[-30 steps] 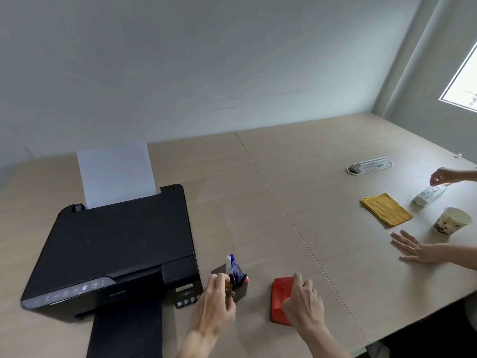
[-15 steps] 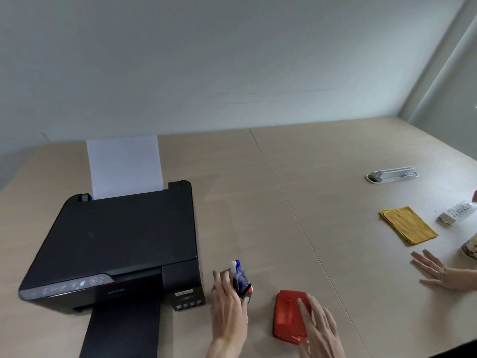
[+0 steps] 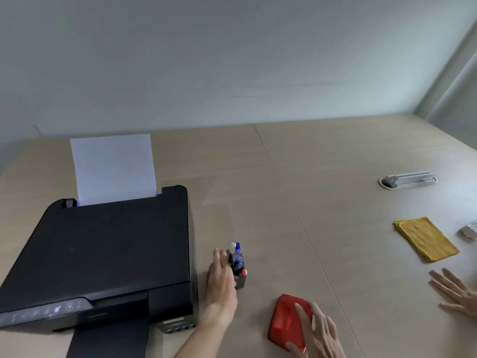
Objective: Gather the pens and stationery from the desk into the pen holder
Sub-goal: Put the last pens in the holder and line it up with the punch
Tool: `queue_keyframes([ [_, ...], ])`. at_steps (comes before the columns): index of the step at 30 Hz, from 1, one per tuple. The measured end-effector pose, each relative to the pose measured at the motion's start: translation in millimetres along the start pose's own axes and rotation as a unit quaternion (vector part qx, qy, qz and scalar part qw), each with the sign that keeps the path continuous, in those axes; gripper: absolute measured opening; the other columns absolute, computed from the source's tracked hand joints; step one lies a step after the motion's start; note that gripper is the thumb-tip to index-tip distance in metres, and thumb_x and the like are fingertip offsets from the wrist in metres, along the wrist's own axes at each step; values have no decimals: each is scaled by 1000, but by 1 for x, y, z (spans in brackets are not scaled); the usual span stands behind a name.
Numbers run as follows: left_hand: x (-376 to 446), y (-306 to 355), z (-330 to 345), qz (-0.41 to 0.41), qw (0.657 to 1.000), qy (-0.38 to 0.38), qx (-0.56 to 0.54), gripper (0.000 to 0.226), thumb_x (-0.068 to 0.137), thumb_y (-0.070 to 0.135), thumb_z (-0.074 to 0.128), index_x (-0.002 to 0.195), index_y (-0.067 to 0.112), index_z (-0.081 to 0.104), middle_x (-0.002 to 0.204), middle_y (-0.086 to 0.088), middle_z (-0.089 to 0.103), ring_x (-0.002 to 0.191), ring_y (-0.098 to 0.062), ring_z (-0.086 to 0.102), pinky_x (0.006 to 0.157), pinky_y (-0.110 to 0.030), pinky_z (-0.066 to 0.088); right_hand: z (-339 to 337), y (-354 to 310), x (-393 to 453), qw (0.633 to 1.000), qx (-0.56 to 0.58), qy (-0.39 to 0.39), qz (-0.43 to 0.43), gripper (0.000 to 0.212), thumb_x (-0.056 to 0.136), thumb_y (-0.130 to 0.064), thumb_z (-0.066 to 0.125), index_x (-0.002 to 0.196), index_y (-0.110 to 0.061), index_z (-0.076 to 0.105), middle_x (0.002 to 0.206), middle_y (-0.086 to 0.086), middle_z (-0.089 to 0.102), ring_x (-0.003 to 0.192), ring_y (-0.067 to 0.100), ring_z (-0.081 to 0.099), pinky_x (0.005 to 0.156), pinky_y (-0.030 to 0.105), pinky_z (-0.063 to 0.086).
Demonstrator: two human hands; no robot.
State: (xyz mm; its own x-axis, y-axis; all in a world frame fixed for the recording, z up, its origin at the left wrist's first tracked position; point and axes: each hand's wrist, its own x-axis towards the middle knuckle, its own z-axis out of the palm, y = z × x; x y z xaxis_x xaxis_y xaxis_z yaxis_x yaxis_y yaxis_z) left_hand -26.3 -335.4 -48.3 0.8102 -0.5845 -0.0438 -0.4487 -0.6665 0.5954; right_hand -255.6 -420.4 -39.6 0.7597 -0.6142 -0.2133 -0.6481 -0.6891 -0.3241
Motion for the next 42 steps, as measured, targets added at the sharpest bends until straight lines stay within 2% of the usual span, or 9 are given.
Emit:
queue_keyframes([
  [2, 12, 4, -2, -23, 1000, -9, -11, 62, 73, -14, 60, 123, 17, 39, 139, -3, 32, 104, -24, 57, 81, -34, 54, 16, 18, 26, 995, -12, 82, 53, 76, 68, -81, 39, 119, -25, 50, 119, 14, 47, 95, 27, 46, 90, 36, 32],
  [3, 20, 5, -4, -37, 999, -1, -11, 53, 78, -8, 60, 118, 22, 41, 133, 1, 37, 104, -22, 58, 83, -36, 54, 15, 12, 39, 997, 19, 28, 70, 80, 68, -85, 30, 117, -25, 51, 117, 15, 47, 95, 28, 46, 91, 39, 32],
  [5, 37, 6, -9, -51, 999, 3, 8, 40, 85, 7, 61, 109, 31, 41, 116, 11, 43, 101, -16, 58, 86, -38, 53, 13, 1, 63, 993, 59, 31, 102, 86, 67, -87, 20, 114, -22, 50, 116, 18, 46, 102, 29, 46, 97, 42, 27],
  [10, 86, 14, -24, -62, 994, -14, 84, 56, 72, -3, 69, 116, 18, 44, 120, 1, 43, 91, -22, 59, 77, -33, 48, 8, -29, 129, 991, 13, 115, 67, 77, 78, -69, 14, 114, -10, 48, 125, 16, 43, 120, 32, 43, 110, 37, 17],
  [14, 124, 15, -29, -78, 990, -18, 115, 53, 78, -2, 64, 121, 18, 41, 122, -1, 45, 96, -21, 59, 80, -32, 47, 5, -50, 186, 994, -17, 75, 74, 73, 86, -65, 10, 110, -9, 49, 120, 18, 47, 108, 38, 45, 83, 47, 32],
  [21, 164, 10, -31, -79, 988, 4, 129, 55, 75, -9, 63, 120, 15, 42, 121, -5, 46, 96, -24, 60, 82, -33, 48, 0, -84, 265, 995, -65, 43, 65, 49, 86, -50, 26, 107, -13, 51, 120, 20, 50, 108, 41, 44, 83, 50, 47],
  [29, 181, 4, -28, -68, 987, 41, 139, 62, 67, -12, 70, 119, 13, 48, 119, -6, 50, 88, -26, 62, 78, -35, 51, -8, -100, 308, 998, -56, 26, 14, 82, 74, -58, -6, 132, -14, 34, 144, 19, 27, 134, 39, 20, 108, 46, 26],
  [35, 182, 6, -33, -76, 988, 14, 134, 67, 73, -11, 66, 130, 12, 40, 131, -6, 43, 98, -27, 60, 83, -35, 48, -12, -100, 318, 999, -48, -7, 1, 55, 96, -49, 25, 139, -14, 24, 149, 20, 17, 140, 38, 9, 117, 47, 12],
  [42, 181, 8, -35, -77, 988, 1, 137, 71, 71, -10, 69, 130, 12, 36, 133, -6, 39, 100, -27, 58, 85, -35, 48, -17, -97, 324, 999, -29, -27, -20, 55, 97, -47, 28, 139, -13, 22, 150, 22, 14, 141, 39, 5, 119, 48, 9],
])
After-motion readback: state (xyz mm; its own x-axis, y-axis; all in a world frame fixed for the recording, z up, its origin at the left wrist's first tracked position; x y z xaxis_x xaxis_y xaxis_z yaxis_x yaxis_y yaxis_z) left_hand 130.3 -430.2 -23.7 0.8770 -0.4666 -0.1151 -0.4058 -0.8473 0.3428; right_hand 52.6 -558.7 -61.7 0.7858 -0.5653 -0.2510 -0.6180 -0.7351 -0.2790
